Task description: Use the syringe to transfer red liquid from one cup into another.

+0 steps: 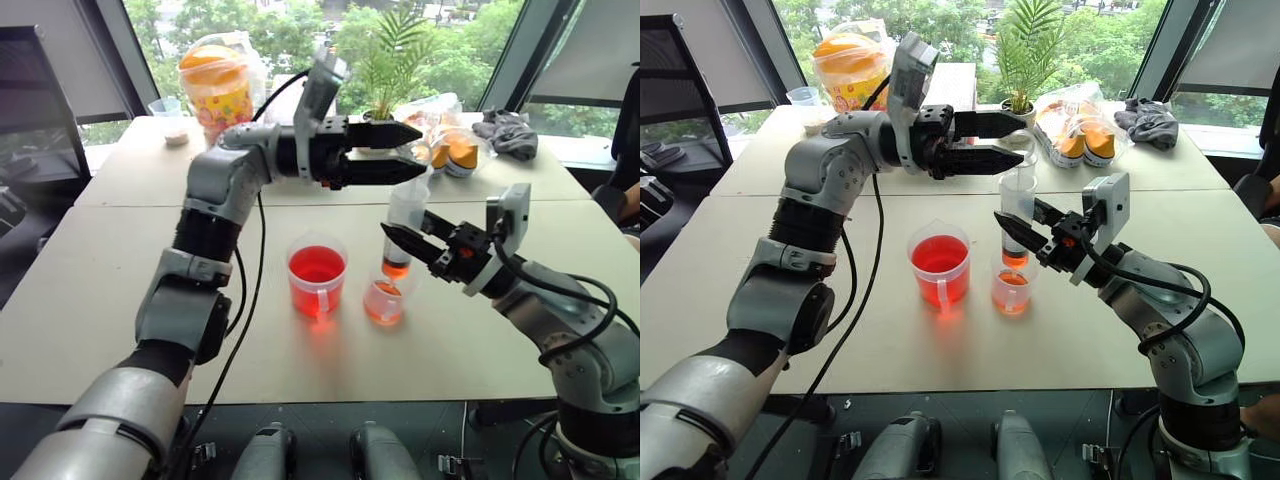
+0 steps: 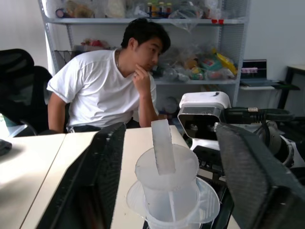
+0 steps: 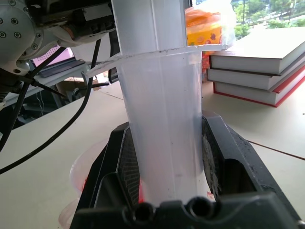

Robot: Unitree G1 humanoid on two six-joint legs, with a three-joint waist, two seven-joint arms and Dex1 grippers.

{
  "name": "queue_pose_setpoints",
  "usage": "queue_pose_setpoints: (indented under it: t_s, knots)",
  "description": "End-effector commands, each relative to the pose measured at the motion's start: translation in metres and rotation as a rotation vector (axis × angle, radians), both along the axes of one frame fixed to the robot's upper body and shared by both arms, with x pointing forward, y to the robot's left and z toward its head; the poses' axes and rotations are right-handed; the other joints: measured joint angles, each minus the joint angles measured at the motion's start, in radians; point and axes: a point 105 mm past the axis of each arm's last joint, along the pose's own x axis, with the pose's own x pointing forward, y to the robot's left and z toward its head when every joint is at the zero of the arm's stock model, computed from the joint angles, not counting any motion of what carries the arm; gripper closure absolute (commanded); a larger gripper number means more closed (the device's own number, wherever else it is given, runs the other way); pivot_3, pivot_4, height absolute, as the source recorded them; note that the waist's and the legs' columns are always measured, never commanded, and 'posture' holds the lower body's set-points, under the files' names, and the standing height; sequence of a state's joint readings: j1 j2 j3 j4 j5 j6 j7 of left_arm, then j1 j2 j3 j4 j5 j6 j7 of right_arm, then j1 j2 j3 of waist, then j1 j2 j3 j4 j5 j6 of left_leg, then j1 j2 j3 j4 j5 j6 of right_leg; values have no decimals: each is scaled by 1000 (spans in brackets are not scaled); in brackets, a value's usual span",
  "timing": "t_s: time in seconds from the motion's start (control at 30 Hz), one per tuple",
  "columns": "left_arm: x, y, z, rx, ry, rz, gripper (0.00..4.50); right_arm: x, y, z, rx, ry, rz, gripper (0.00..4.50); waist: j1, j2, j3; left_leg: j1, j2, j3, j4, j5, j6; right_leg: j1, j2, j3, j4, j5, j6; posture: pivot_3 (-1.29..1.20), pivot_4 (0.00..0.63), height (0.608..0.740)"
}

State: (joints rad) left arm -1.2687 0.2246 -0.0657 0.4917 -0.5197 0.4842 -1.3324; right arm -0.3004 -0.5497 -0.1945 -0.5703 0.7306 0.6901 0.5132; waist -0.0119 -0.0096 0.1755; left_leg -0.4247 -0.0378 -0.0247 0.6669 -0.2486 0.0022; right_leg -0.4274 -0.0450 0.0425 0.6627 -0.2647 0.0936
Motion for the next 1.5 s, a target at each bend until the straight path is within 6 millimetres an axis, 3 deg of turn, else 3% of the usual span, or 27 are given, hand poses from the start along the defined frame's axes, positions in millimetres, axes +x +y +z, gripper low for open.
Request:
queue_pose_setpoints:
  t_s: [0.03,0.07,0.1,0.27,0.4,1.03,1.13,1.27,1.4,1.5]
  knots:
    - [-5,-2,8,1,-50,-19,3818,-10,3,16,-9,-81,14,3098,-1,0,0,0,0,0,0,0,0,0,0,0,0,0,0,0,150,740]
    - [-5,-3,7,4,-51,-20,4277,-10,3,16,-11,-82,14,3098,-1,0,0,0,0,0,0,0,0,0,0,0,0,0,0,0,150,740]
    - [-5,-3,6,7,-52,-23,4453,-10,3,16,-12,-83,13,3098,-1,0,0,0,0,0,0,0,0,0,0,0,0,0,0,0,150,740]
    - [-9,-4,1,31,-58,-42,4453,-12,3,19,-17,-93,13,3098,0,0,0,0,0,0,0,0,0,0,0,0,0,0,0,0,150,740]
    - [-13,-5,-17,102,-71,-69,4453,-13,-1,32,-27,-134,1,3098,0,0,0,0,0,0,0,0,0,0,0,0,0,0,0,0,150,740]
    - [-12,-13,-63,211,-22,-67,4453,-19,-8,63,-51,-205,-18,3098,0,0,0,0,0,0,0,0,0,0,0,1,0,0,0,0,150,740]
    - [-13,-14,-66,217,-22,-70,4453,-20,-9,63,-50,-203,-19,3098,0,0,0,0,0,0,0,0,0,0,0,1,0,0,0,0,150,740]
    - [-8,-13,-54,185,-13,-47,4453,-20,-7,57,-49,-175,-8,3098,1,0,0,0,0,0,0,0,0,0,-1,1,0,0,0,0,150,740]
    - [-2,-5,-35,138,-4,-11,2881,-19,-1,44,-37,-124,15,3098,1,0,0,0,0,0,0,0,0,0,0,0,0,0,0,0,150,740]
    - [3,2,-28,121,-7,33,1331,-21,9,29,-38,-74,46,3098,-1,0,0,0,0,0,0,0,0,0,0,0,0,0,0,0,150,740]
